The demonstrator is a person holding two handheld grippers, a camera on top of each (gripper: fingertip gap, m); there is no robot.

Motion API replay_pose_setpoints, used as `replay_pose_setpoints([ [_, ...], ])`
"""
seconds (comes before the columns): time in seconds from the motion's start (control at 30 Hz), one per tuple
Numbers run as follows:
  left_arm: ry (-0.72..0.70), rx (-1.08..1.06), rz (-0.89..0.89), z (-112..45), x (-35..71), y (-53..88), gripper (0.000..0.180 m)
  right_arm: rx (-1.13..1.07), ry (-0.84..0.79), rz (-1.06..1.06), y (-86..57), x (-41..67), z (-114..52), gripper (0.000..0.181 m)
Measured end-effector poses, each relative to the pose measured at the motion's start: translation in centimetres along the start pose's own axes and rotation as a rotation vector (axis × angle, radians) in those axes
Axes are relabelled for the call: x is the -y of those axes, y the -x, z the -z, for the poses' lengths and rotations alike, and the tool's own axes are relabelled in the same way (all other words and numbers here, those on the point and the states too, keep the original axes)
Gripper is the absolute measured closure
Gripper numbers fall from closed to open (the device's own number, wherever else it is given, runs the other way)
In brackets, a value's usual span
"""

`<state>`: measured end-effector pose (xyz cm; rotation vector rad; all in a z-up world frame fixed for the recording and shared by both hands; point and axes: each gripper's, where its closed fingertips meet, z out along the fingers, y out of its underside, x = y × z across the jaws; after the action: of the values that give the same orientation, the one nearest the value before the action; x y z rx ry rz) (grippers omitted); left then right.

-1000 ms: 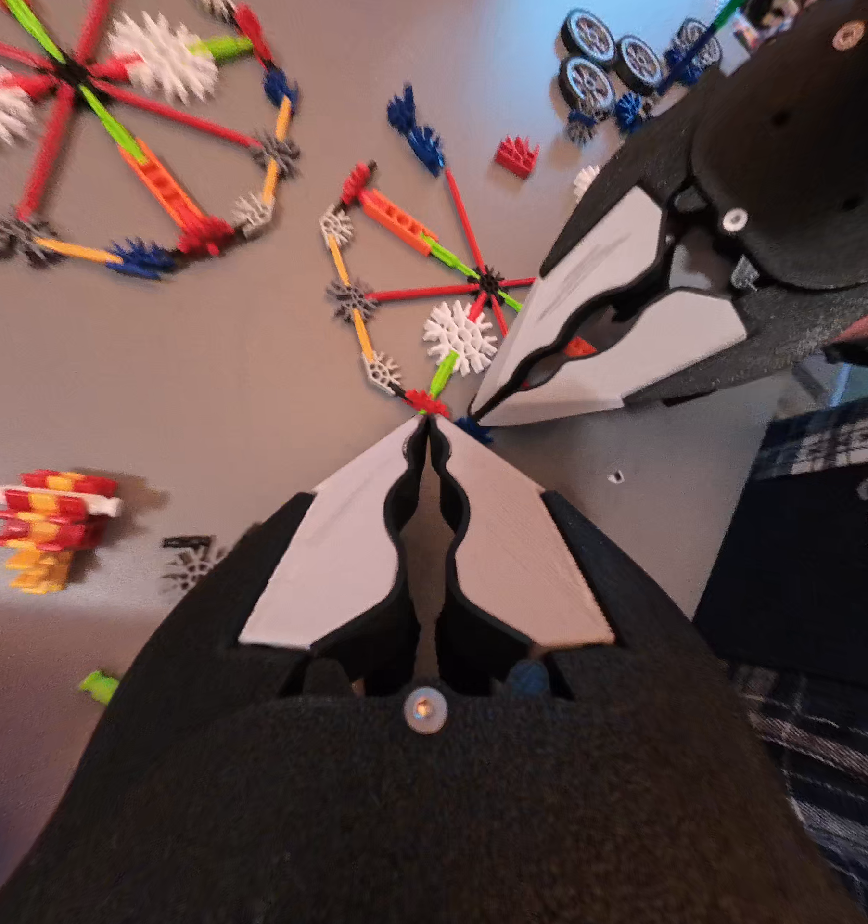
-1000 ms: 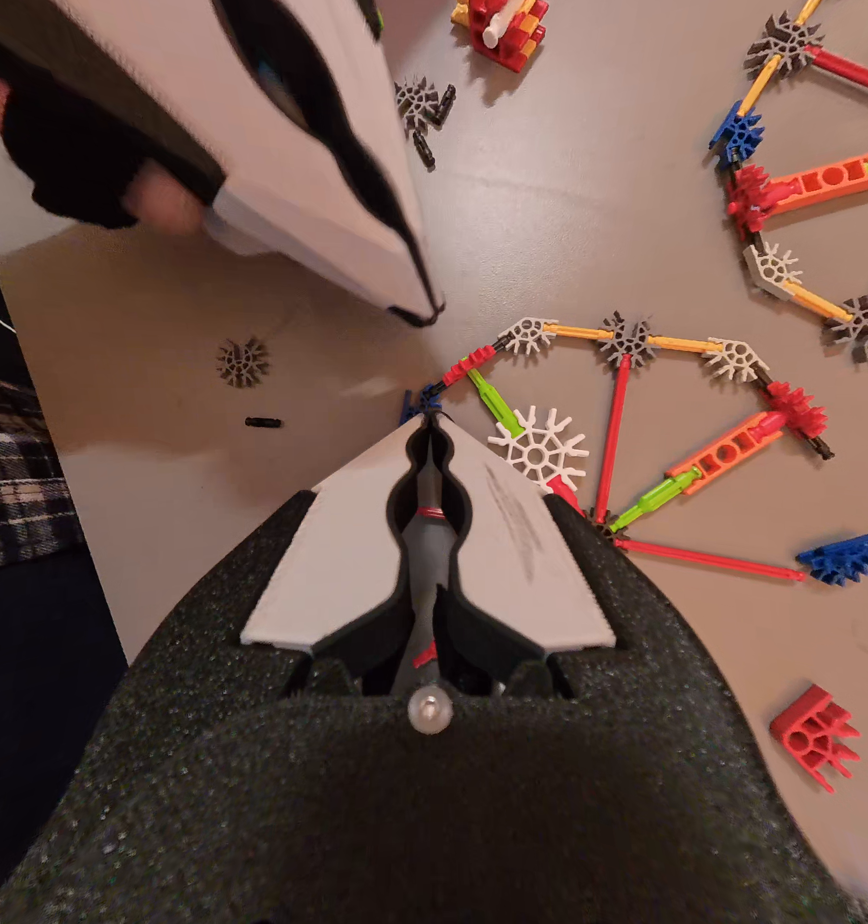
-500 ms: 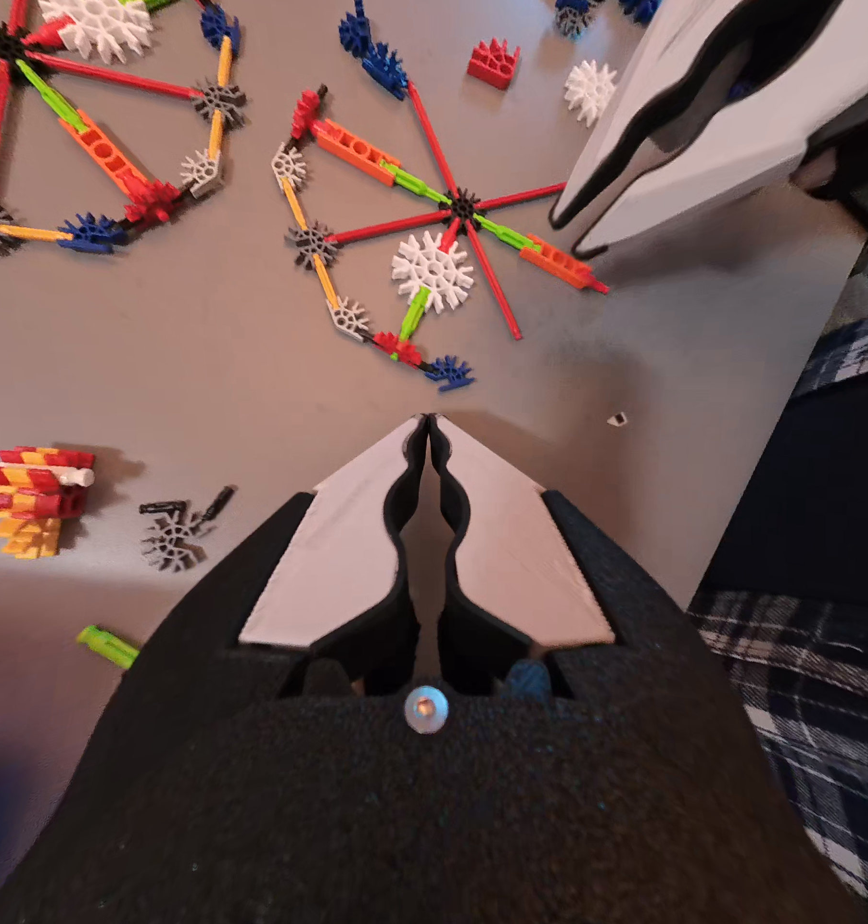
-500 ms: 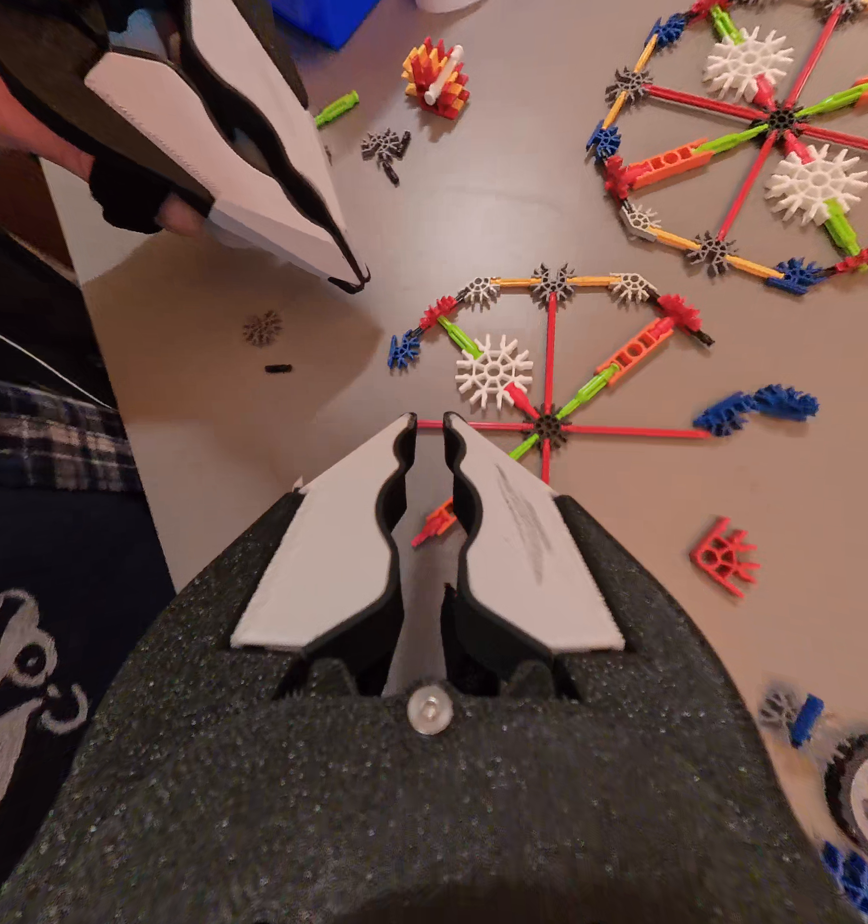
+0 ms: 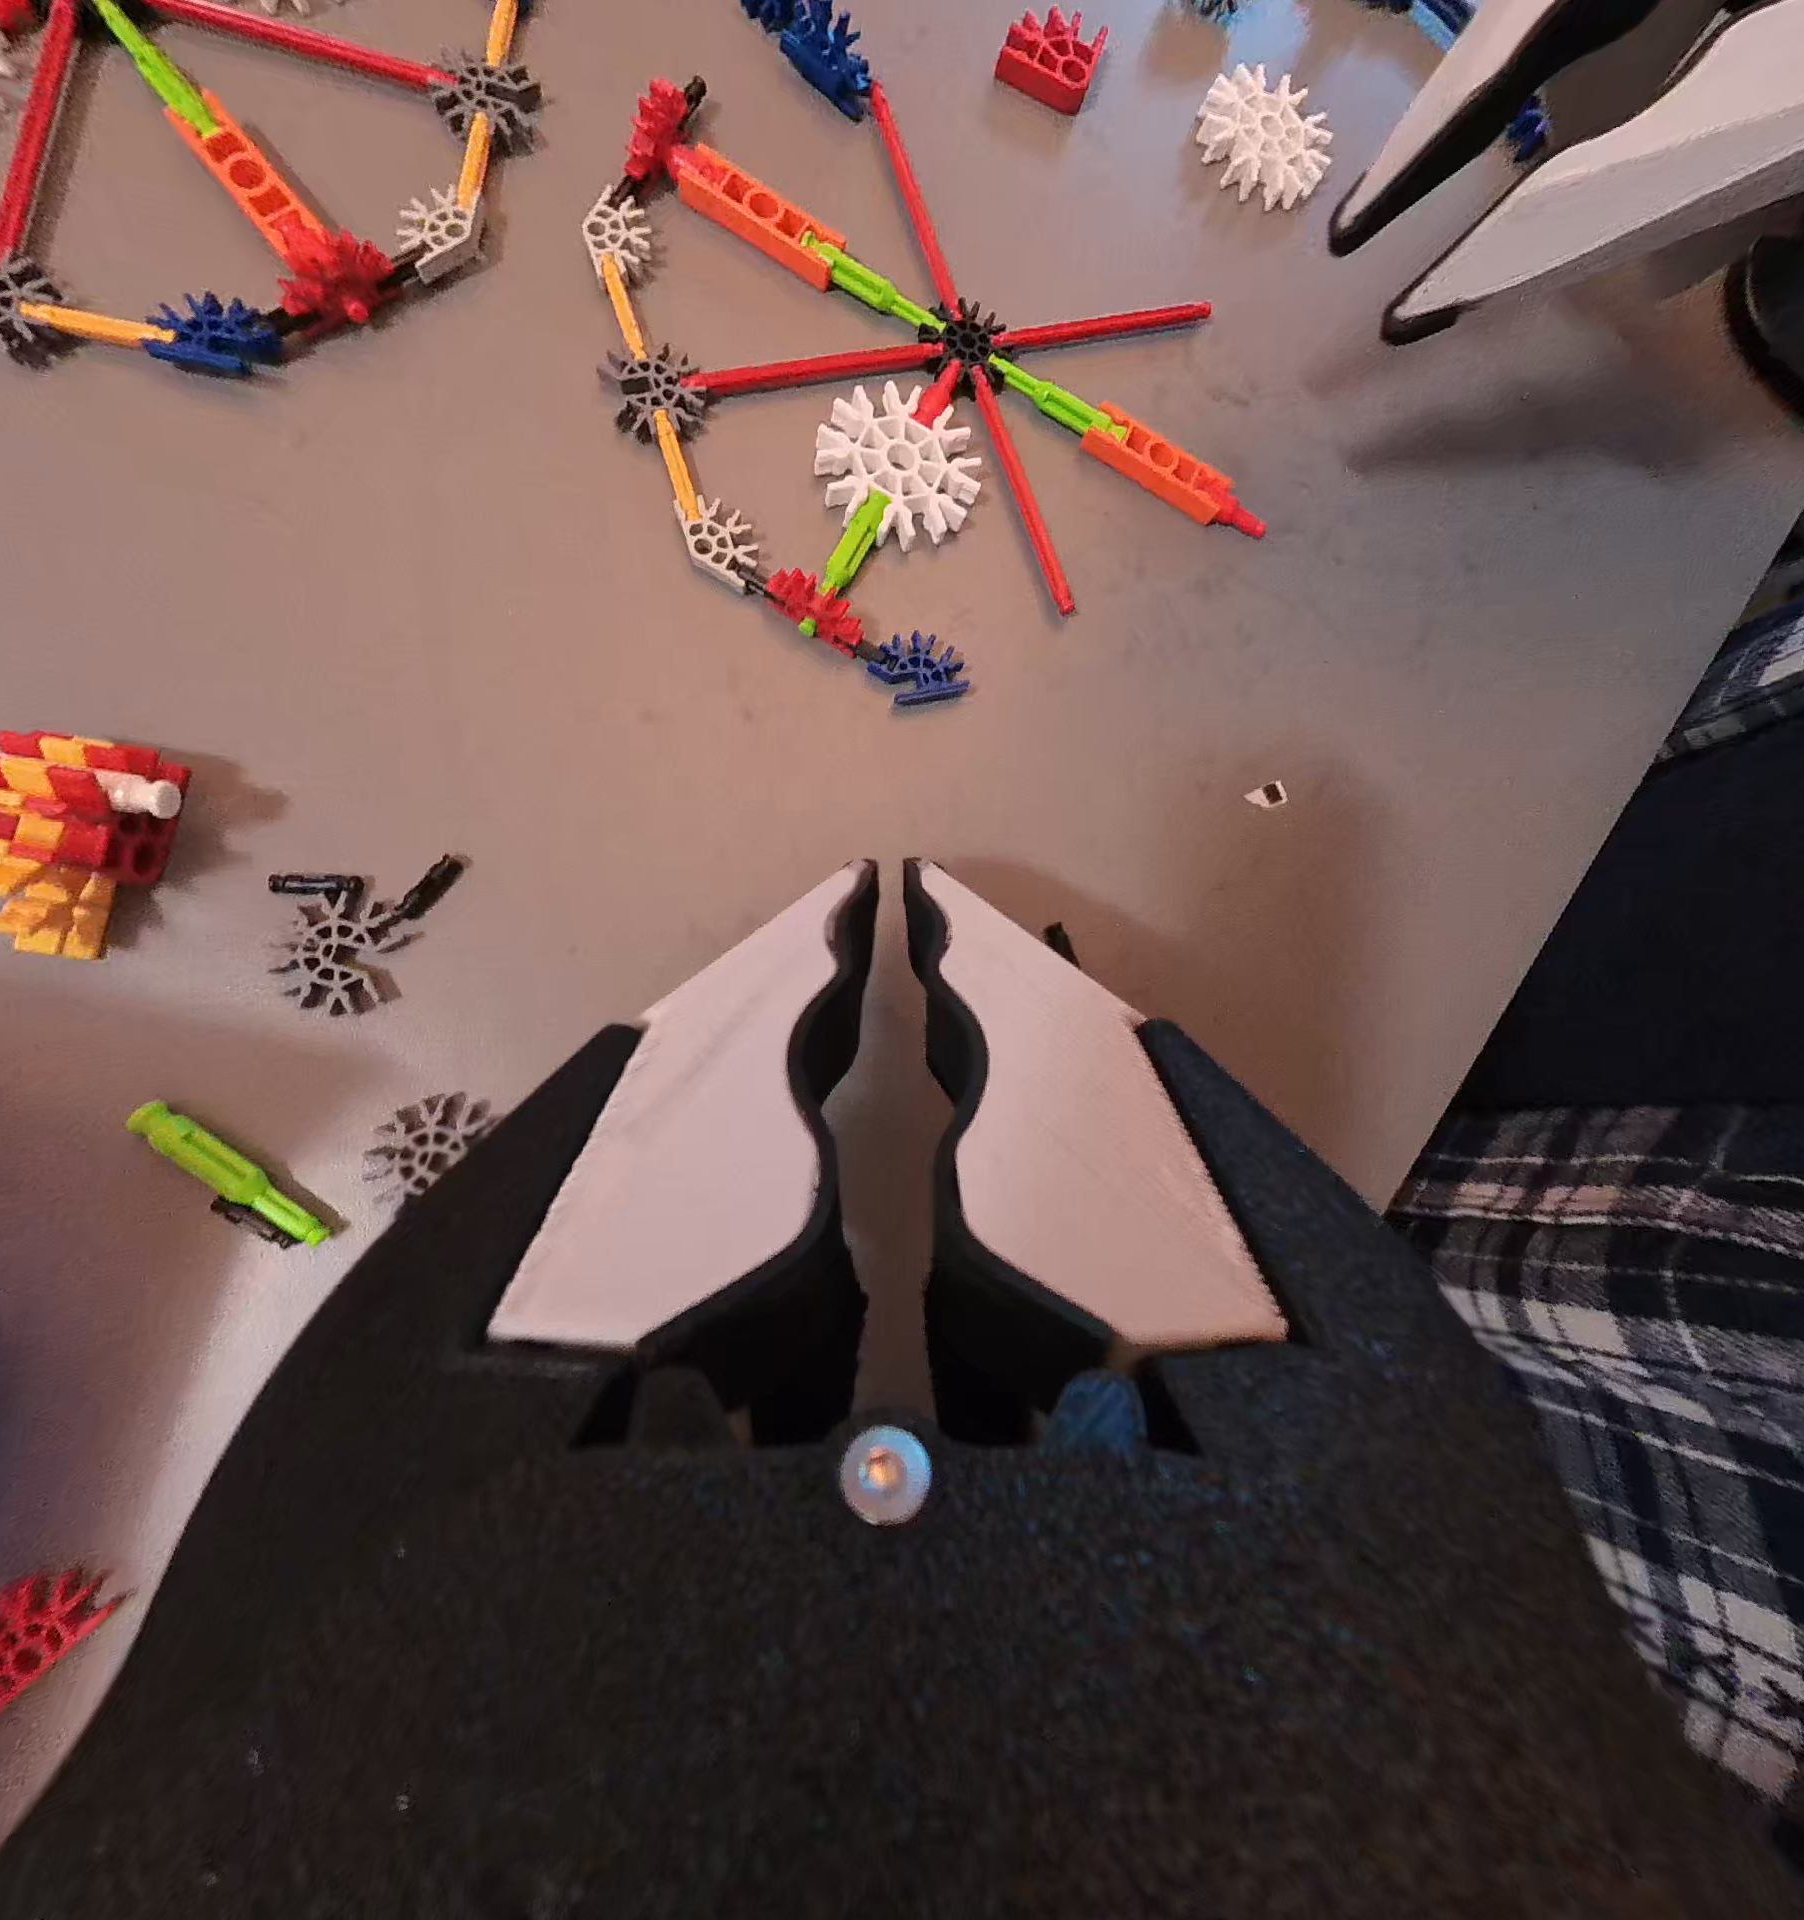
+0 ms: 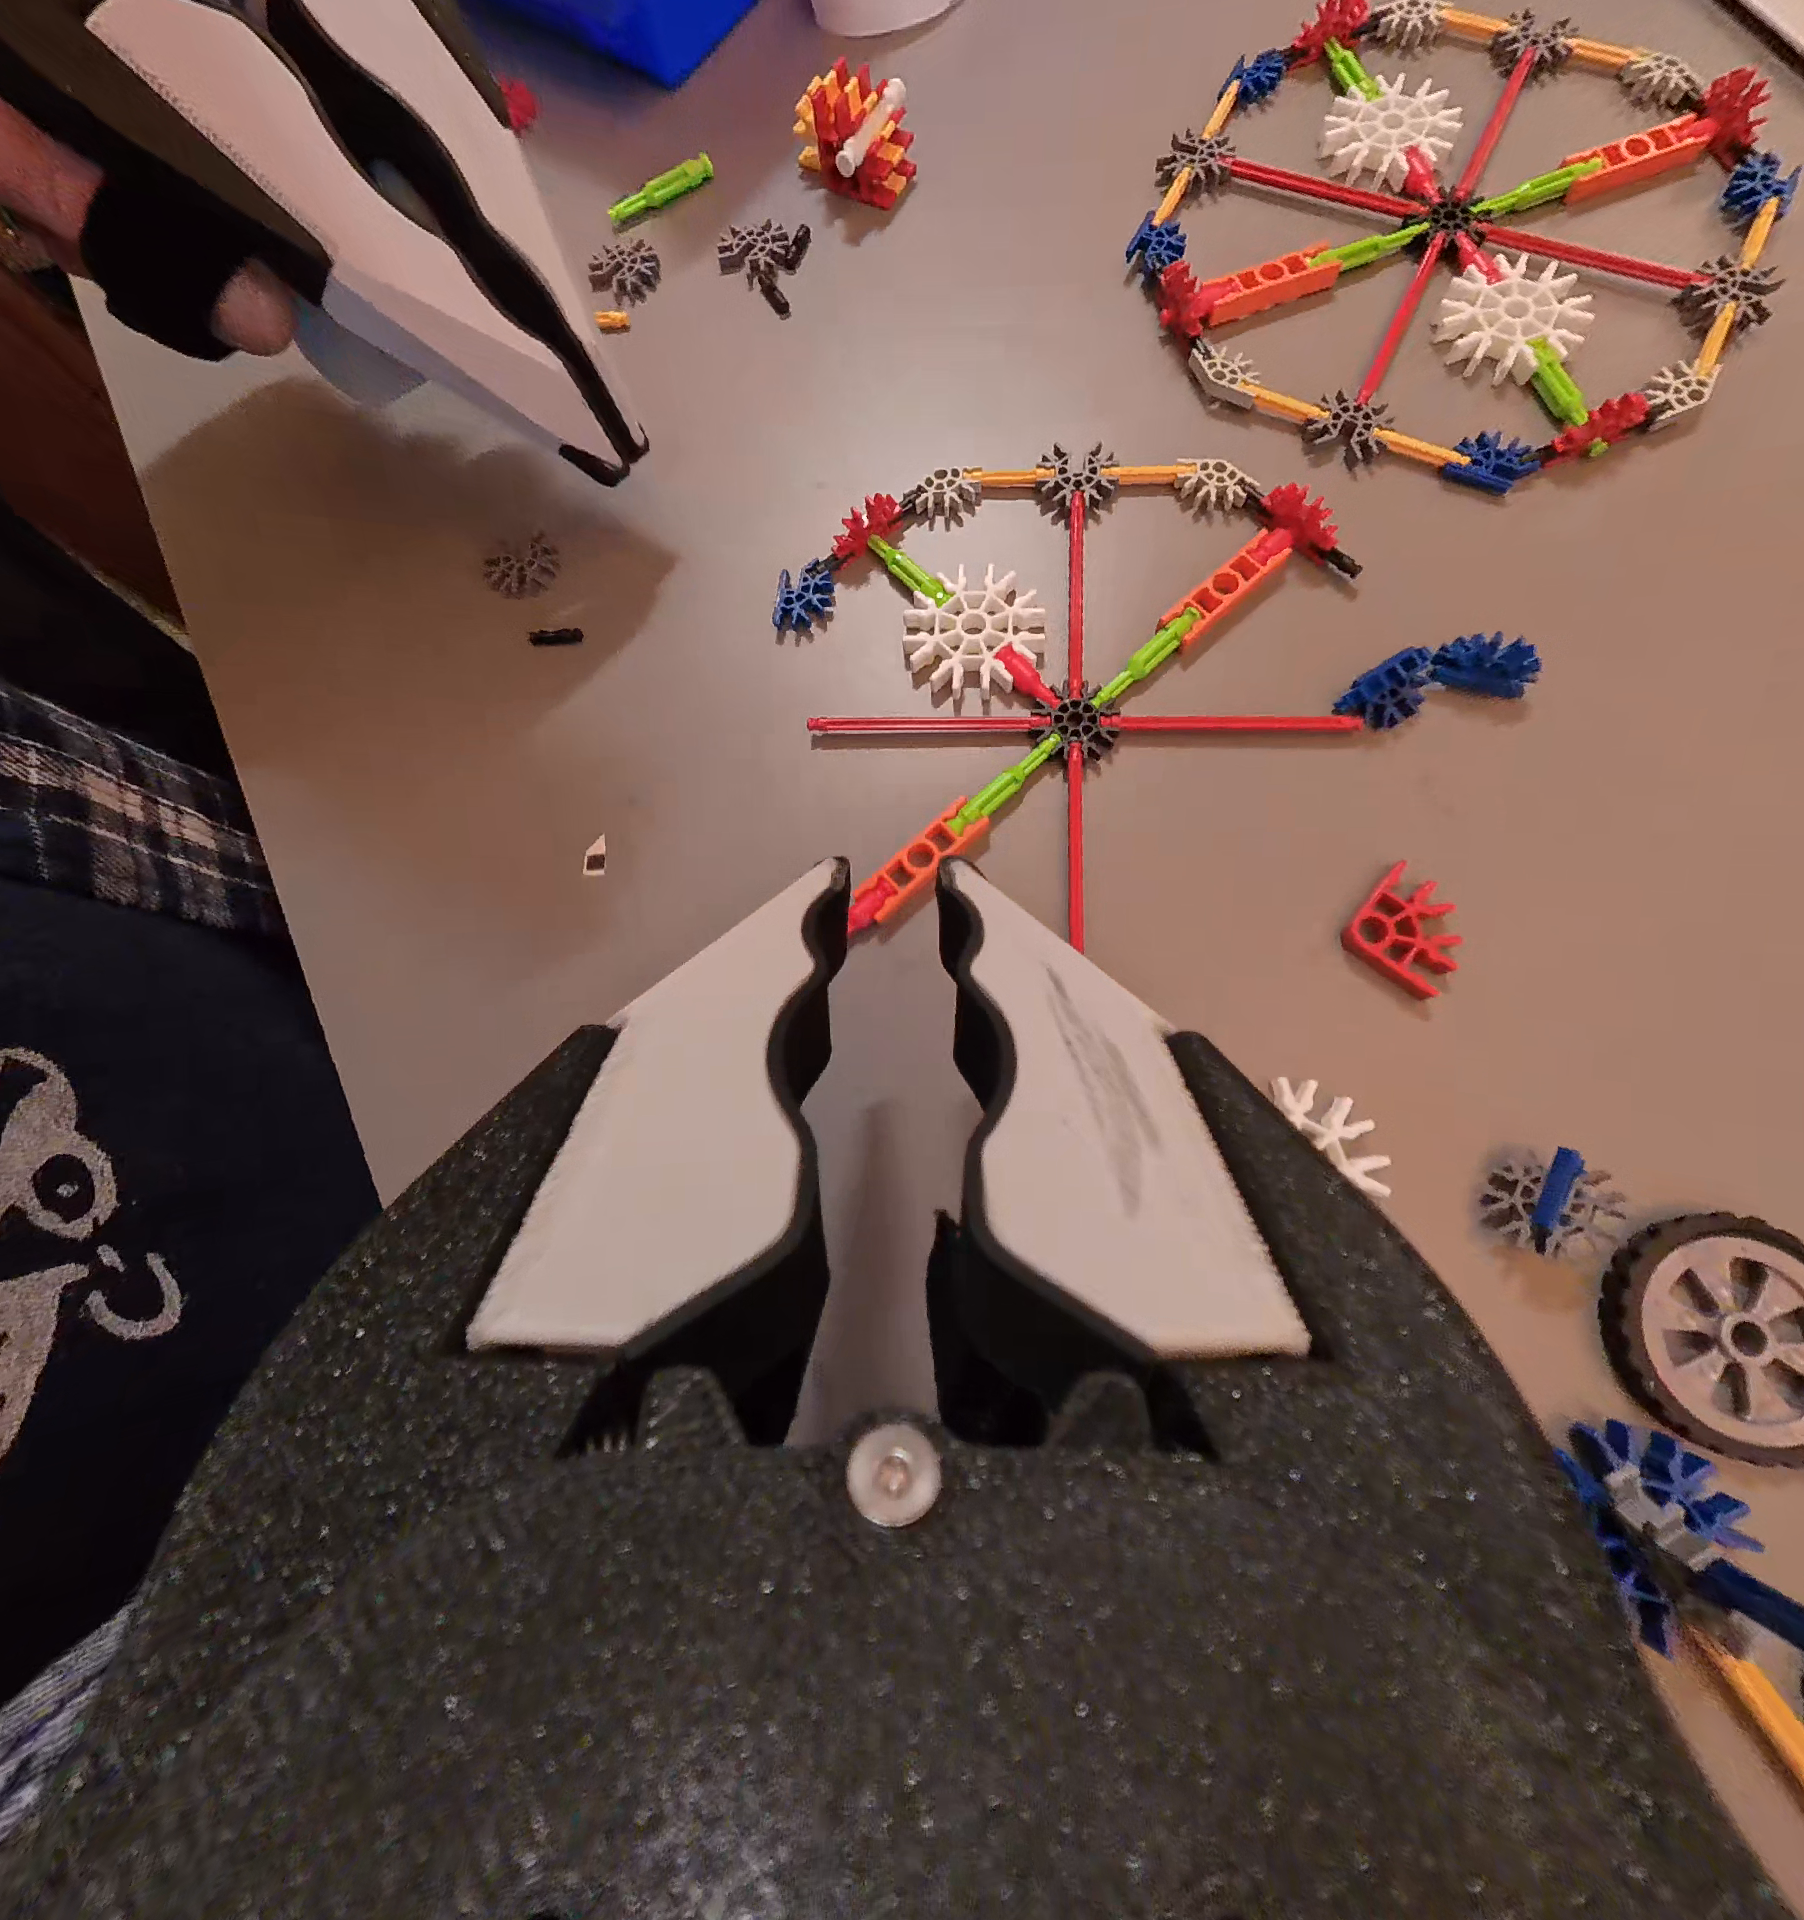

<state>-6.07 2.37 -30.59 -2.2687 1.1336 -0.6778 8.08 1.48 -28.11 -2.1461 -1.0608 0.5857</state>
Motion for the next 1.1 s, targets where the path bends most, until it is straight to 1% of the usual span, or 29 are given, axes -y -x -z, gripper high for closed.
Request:
replay_pose_setpoints([
  [0.33, 0.018, 0.075, 0.025, 1.1, -1.1, 0.9, 0.173, 0.020, 0.012, -0.005, 0.4, -1.8, 0.0, 0.164],
  [0.8, 0.076, 0.143, -0.002, 1.4, -1.8, 1.7, 0.173, 0.023, 0.024, -0.018, 0.0, -3.2, 0.2, 0.162],
  [1.1, 0.119, 0.281, 0.023, 4.4, -3.7, 5.1, 0.172, 0.040, 0.031, -0.019, 0.3, -3.7, -0.3, 0.162],
])
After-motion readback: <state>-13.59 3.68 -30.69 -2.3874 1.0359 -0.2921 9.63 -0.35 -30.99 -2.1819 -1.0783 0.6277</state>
